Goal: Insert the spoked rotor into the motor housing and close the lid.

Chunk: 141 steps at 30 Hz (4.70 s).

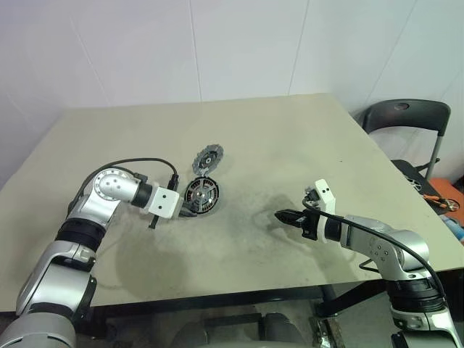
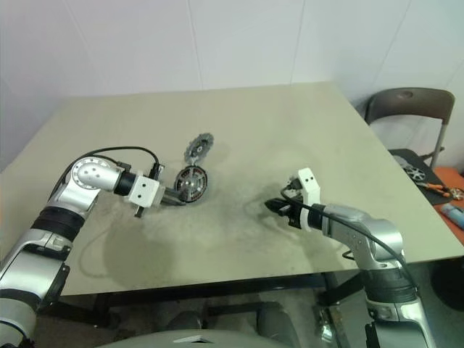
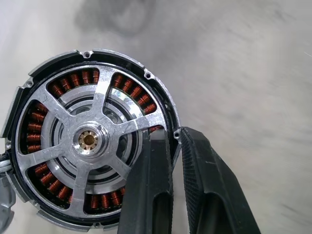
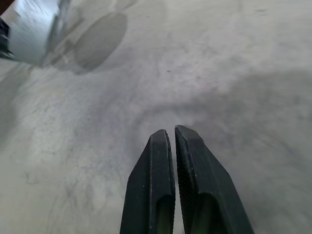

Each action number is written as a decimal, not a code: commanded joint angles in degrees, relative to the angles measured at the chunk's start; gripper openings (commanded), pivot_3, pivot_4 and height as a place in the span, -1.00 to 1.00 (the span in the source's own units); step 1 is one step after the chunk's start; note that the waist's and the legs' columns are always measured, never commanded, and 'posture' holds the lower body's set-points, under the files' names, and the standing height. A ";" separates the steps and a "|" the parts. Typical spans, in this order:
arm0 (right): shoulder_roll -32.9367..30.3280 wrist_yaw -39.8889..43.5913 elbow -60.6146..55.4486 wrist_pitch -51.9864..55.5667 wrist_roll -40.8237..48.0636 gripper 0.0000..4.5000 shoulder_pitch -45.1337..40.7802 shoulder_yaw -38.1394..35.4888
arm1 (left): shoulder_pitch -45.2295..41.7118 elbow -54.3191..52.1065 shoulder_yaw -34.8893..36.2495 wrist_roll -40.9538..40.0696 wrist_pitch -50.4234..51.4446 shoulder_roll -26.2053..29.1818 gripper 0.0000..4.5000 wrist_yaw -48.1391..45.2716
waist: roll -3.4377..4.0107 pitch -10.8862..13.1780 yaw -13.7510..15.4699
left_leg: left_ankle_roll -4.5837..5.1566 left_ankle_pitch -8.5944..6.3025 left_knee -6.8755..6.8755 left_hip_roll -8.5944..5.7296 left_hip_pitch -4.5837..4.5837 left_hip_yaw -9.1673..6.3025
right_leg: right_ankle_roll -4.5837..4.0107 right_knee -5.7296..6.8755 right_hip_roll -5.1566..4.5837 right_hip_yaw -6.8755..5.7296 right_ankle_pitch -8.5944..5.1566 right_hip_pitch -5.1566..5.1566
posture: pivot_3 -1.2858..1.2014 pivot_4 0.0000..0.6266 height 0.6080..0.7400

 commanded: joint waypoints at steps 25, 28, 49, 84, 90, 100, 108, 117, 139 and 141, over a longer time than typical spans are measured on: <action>1.80 -0.24 -1.71 0.41 -0.04 -0.90 -0.55 0.14 | -3.05 4.51 -7.58 6.10 6.92 -1.09 -0.98 -2.72 | 0.00 0.00 -0.28 | -0.01 0.01 0.19 -0.01 0.07 -0.01 | 0.03 0.04 -0.01 0.00 -0.18 0.35 | 0.03 -1.00 1.00; 2.00 -0.37 -1.87 0.44 -0.02 -0.90 -0.25 0.26 | -3.13 5.80 -7.42 6.64 7.66 -3.35 -0.98 -0.21 | 0.02 -0.02 0.60 | 0.00 0.01 0.23 -0.01 0.34 -0.01 | -0.02 0.04 0.00 0.01 -0.25 0.80 | 0.03 -1.00 1.00; 2.92 -0.64 -2.50 1.11 -0.01 -0.90 -0.03 0.50 | -4.76 8.54 -5.54 6.30 10.72 -7.10 -0.44 -0.79 | 0.03 -0.03 2.08 | 0.37 0.27 0.23 -0.12 0.49 -0.04 | 0.00 -0.02 0.00 0.17 -0.26 0.92 | 0.03 -1.00 1.00; 8.08 5.99 7.47 -30.67 -23.34 -0.90 -18.11 23.36 | 15.24 -19.65 27.96 -21.70 55.92 6.90 -0.44 10.27 | 0.00 0.06 -3.17 | 0.39 0.26 -0.18 -0.05 -0.12 -0.01 | 0.19 0.06 0.00 0.18 -0.12 -0.03 | 0.03 -1.00 1.00; 14.71 4.12 19.29 -36.01 -24.83 -0.90 -22.99 19.90 | 31.78 -31.92 34.52 -25.96 61.52 3.62 -0.44 19.95 | -0.03 0.07 -2.19 | 0.37 0.27 -0.16 -0.05 -0.24 -0.06 | 0.13 0.10 -0.03 0.17 -0.08 -0.12 | 0.03 -1.00 1.00; 14.26 15.30 29.13 -31.35 -23.03 0.11 -28.09 18.79 | 33.20 -40.54 31.97 -27.42 63.04 -5.96 -0.42 30.84 | -0.04 0.06 -1.07 | 0.29 0.31 -0.07 -0.07 -0.08 -0.05 | 0.01 0.13 0.00 0.14 -0.02 0.07 | 0.03 -1.00 1.00; -1.20 30.89 22.05 -59.48 -40.33 0.11 -29.72 32.53 | 30.78 -40.10 28.86 -28.07 63.33 -4.99 -0.42 28.09 | -0.05 0.06 -2.03 | 0.29 0.31 -0.17 -0.07 -0.12 -0.01 | 0.08 0.00 -0.01 0.14 -0.05 0.03 | 0.03 -1.00 1.00; 4.11 25.59 46.00 -94.77 -57.13 0.11 -45.03 40.22 | 28.10 -36.60 27.27 -27.67 62.04 -6.14 -0.42 28.17 | -0.07 0.06 -4.27 | 0.25 0.33 -0.05 -0.07 0.07 0.00 | 0.00 0.04 -0.01 0.16 -0.01 0.24 | 0.03 -1.00 1.00; 12.45 20.81 59.09 -109.64 -73.08 0.11 -53.44 47.18 | 39.08 -42.68 26.73 -26.08 59.56 -7.54 -0.42 32.93 | -0.04 0.07 -4.18 | 0.21 0.35 -0.12 -0.07 0.05 -0.04 | -0.02 0.33 -0.02 0.18 0.00 0.02 | 0.03 -1.00 1.00; 13.13 20.93 58.43 -110.69 -72.71 0.11 -54.15 46.93 | 38.77 -42.16 26.63 -25.86 59.38 -7.64 -0.42 32.90 | -0.04 0.07 -4.19 | 0.20 0.35 -0.11 -0.07 0.04 -0.04 | -0.02 0.35 -0.02 0.18 0.00 0.02 | 0.03 -1.00 1.00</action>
